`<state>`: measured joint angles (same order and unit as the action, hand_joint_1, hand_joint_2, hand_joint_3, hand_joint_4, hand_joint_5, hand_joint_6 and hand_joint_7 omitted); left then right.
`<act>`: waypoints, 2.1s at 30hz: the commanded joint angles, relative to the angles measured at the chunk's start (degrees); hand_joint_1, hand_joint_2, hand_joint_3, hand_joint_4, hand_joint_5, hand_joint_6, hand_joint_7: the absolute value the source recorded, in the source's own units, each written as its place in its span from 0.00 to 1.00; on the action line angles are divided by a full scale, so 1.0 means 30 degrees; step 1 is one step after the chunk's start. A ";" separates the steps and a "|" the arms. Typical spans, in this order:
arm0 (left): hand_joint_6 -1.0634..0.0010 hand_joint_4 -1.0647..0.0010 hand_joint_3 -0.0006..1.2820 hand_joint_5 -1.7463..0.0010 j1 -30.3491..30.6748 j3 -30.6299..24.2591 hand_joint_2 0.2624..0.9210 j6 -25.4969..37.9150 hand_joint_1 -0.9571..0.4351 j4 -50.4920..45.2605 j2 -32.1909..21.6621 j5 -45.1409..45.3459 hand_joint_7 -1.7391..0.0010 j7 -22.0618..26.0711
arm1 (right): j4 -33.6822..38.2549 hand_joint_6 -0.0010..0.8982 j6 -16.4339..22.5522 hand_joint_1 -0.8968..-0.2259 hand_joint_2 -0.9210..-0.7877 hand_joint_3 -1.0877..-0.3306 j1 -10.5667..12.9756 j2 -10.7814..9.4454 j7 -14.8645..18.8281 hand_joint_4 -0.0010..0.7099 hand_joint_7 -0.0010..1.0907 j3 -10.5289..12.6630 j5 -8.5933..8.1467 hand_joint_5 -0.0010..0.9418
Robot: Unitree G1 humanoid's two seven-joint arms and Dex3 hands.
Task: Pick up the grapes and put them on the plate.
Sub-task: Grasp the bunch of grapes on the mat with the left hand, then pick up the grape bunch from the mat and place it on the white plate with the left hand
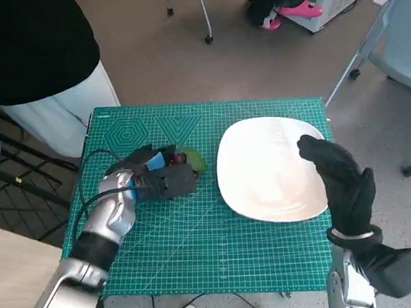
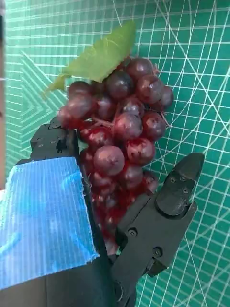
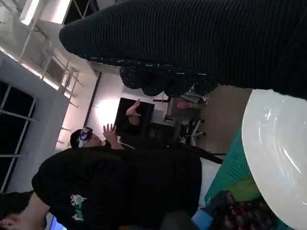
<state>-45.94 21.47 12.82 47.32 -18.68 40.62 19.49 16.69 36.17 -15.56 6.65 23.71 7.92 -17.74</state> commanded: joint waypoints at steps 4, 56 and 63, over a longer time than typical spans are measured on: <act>0.85 1.00 0.00 1.00 -0.1383 0.0896 0.70 -0.0672 0.43 0.3066 0.0925 -0.0326 1.00 -0.0303 | -0.0077 0.22 -0.0552 0.42 0.00 0.26 0.0505 0.0079 -0.0050 0.79 0.48 0.0042 0.0058 0.00; 0.51 0.66 0.21 0.15 -0.1940 0.2486 1.00 -0.3207 0.69 0.5257 0.0939 -0.0686 0.26 -0.4520 | -0.0119 0.22 -0.0827 0.42 0.00 0.26 0.0347 0.0001 -0.0183 0.79 0.48 0.0202 0.0215 0.00; 0.60 0.66 0.24 0.14 -0.2010 0.2529 1.00 -0.3300 0.69 0.5408 0.0903 -0.0757 0.21 -0.4536 | -0.0011 0.22 -0.0701 0.42 0.00 0.26 0.0281 -0.0083 -0.0103 0.79 0.48 0.0151 0.0114 0.00</act>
<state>-53.53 28.62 3.21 63.10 -15.71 38.44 5.20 15.73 34.29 -15.00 6.61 23.36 8.49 -17.67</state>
